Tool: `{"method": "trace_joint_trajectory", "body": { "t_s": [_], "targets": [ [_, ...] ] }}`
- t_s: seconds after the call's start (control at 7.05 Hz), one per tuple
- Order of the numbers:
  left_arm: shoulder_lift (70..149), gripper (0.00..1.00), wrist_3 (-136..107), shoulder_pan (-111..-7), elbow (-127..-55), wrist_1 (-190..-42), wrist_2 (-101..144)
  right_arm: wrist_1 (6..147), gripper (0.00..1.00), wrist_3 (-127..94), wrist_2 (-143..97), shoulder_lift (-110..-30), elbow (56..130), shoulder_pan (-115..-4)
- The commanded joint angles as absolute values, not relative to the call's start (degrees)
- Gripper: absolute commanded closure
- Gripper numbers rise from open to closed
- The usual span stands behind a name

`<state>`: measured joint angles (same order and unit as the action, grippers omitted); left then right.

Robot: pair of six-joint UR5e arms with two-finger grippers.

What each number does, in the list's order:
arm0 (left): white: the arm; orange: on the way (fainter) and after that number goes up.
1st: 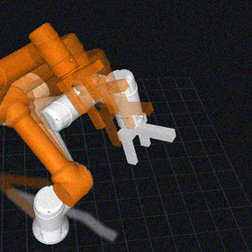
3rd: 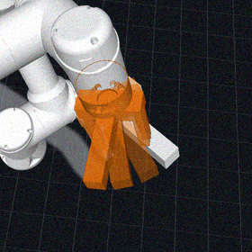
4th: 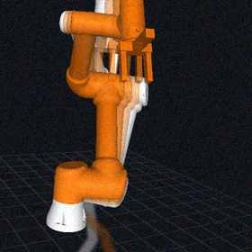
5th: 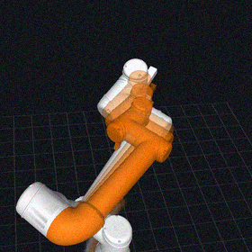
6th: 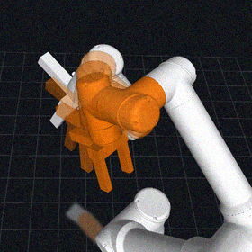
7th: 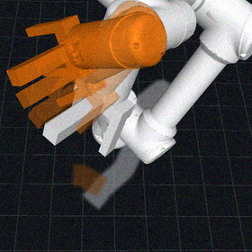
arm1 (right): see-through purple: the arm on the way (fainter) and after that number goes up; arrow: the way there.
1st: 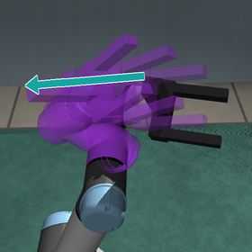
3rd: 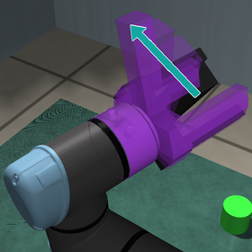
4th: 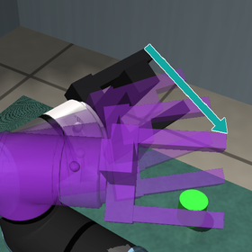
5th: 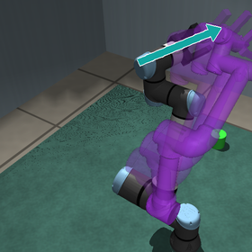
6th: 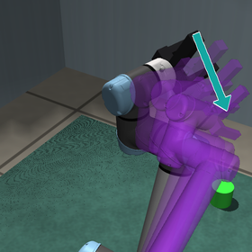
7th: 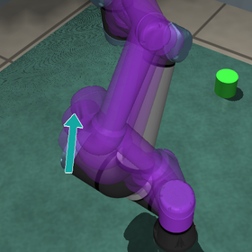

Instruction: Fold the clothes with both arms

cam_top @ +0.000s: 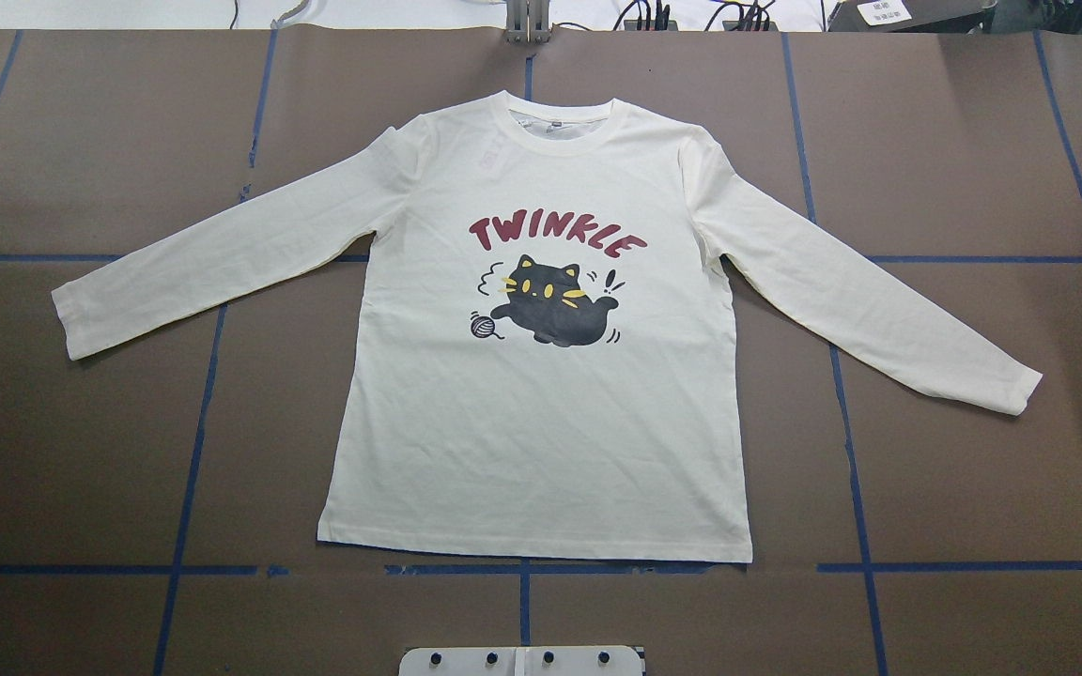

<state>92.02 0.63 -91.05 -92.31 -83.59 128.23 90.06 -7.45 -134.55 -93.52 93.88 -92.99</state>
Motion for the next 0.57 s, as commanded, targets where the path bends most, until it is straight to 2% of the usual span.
{"method": "trace_joint_trajectory", "body": {
  "t_s": [0.0,0.28,0.43],
  "targets": [
    [92.0,0.00,0.8,-91.1,-92.5,-83.7,128.2,90.0,0.00,-7.2,-134.7,-93.5,94.2,-93.0],
    [92.2,0.00,1.3,-91.1,-93.5,-84.8,128.4,84.9,0.00,-7.5,-134.9,-93.4,95.0,-92.3],
    [92.4,0.00,1.4,-91.2,-94.1,-87.1,132.4,81.9,0.00,-8.7,-135.2,-90.8,94.9,-91.9]
  ]
}}
